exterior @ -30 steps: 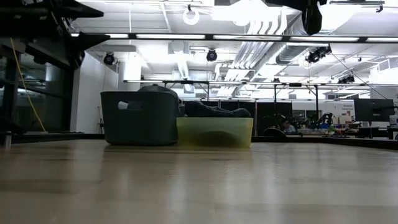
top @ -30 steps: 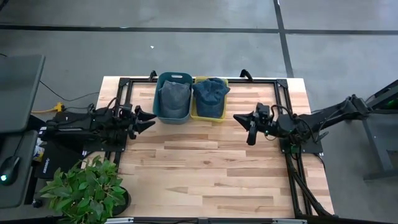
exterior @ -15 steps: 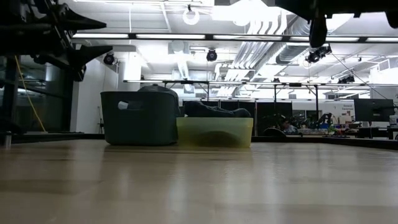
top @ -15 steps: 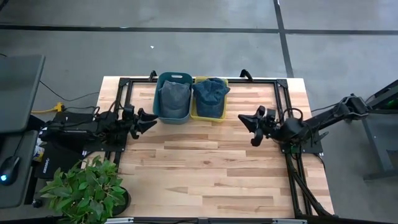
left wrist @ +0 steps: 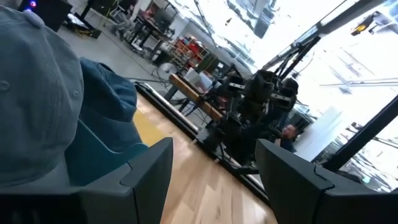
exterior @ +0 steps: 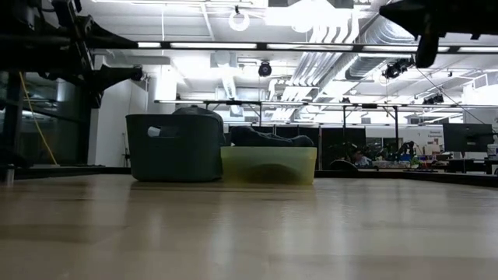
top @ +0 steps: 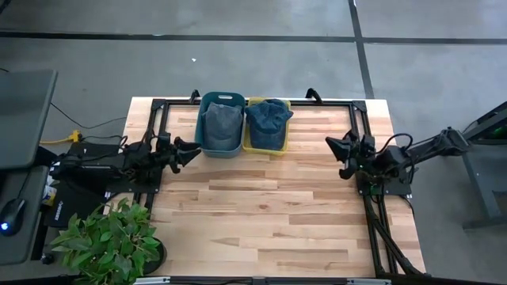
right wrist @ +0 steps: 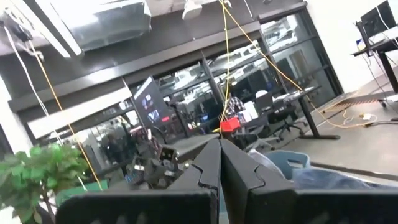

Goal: Pick & Place hat
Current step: Return to Home Position

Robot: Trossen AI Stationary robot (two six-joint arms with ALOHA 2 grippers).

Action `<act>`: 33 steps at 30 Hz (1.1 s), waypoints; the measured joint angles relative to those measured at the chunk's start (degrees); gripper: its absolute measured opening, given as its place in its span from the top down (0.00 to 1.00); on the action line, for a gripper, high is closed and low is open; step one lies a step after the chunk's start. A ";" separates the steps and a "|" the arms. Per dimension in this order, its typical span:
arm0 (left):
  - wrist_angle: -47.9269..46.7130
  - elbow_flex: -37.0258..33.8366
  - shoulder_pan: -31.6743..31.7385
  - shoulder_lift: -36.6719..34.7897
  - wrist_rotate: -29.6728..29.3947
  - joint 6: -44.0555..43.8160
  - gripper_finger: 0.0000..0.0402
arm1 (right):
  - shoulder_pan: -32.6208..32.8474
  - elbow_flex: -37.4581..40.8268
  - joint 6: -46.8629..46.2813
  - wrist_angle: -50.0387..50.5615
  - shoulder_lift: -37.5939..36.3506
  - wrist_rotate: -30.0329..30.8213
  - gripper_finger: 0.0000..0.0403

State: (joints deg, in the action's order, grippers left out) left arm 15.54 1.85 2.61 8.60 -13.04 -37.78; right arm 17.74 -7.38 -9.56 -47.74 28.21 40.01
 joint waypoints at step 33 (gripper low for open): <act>-7.54 -0.02 -0.02 0.15 0.31 13.24 0.44 | -8.79 4.57 -0.76 48.15 -27.89 -13.48 1.00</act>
State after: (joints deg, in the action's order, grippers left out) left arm 8.01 1.83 2.59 8.75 -12.73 -24.54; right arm 8.94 -2.81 -10.33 0.41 0.32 26.53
